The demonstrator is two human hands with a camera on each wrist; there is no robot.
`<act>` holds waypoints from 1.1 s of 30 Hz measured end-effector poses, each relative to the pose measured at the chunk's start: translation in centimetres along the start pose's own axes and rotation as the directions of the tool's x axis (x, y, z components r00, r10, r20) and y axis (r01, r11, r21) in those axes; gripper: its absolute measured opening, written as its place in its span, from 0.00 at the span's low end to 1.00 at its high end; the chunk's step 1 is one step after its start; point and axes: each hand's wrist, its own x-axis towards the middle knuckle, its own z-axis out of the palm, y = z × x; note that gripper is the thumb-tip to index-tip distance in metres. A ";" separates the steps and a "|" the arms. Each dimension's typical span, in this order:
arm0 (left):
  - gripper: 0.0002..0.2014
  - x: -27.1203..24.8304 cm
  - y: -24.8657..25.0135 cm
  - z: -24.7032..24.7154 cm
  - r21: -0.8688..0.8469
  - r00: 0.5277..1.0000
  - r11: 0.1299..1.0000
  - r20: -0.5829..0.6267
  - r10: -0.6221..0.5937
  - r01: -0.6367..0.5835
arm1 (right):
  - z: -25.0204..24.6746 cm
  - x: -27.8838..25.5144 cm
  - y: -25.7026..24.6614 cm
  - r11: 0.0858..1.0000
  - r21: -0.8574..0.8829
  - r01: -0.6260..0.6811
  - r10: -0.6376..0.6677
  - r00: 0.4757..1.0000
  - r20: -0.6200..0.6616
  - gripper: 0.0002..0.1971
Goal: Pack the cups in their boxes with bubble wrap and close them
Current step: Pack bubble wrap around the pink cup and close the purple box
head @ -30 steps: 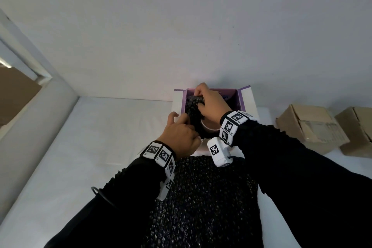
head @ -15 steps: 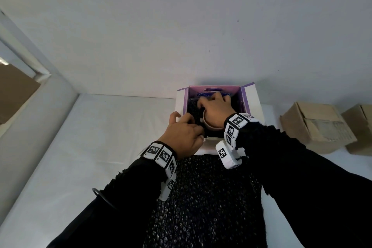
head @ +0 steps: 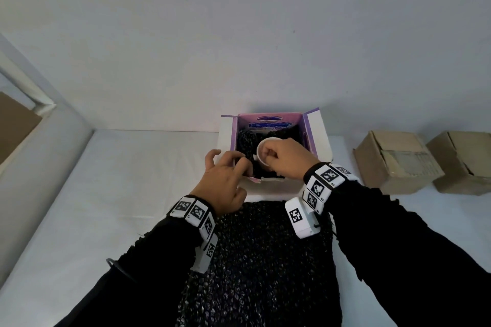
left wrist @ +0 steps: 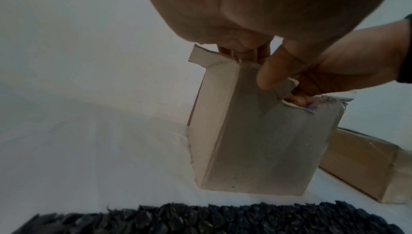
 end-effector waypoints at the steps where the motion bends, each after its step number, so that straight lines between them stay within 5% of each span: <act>1: 0.21 0.0 0.1 0.0 -0.006 1.000 1.000 0.015 -0.008 0.008 | 0.1 -0.2 0.0 1.000 0.011 0.005 -0.005 1.000 0.027 0.08; 8: 0.26 -0.6 0.0 -0.4 -0.152 0.967 0.979 -0.191 -0.166 0.138 | 1.2 -0.5 -0.9 0.994 0.092 -0.052 0.018 0.941 0.337 0.17; 11: 0.25 0.0 -0.6 -0.8 -0.080 0.965 0.984 -0.196 -0.172 0.159 | 1.8 -0.3 -1.0 0.998 -0.047 -0.029 0.045 0.914 0.404 0.18; 15: 0.27 1.2 -0.3 -1.4 0.169 0.991 0.976 -0.025 -0.131 0.134 | 1.8 -0.6 -0.8 0.994 -0.100 -0.041 0.074 0.932 0.355 0.24; 19: 0.24 2.5 0.2 -2.3 0.418 0.940 0.903 0.260 -0.223 0.099 | 1.2 -1.6 -0.8 0.965 -0.261 -0.008 0.071 0.970 0.233 0.31; 27: 0.22 3.9 0.8 -2.7 0.517 0.895 0.855 0.361 -0.264 0.044 | 1.5 -1.9 -0.3 0.861 -0.506 0.042 0.092 0.968 0.236 0.41; 29: 0.25 3.7 0.7 -2.6 0.500 0.896 0.864 0.360 -0.260 0.050 | 1.2 -1.8 -0.8 0.850 -0.527 -0.003 0.143 0.964 0.224 0.37; 33: 0.31 3.5 0.4 -2.3 0.461 0.904 0.885 0.347 -0.249 0.066 | 0.8 -1.2 -1.5 0.963 -0.268 0.010 0.006 0.998 0.059 0.29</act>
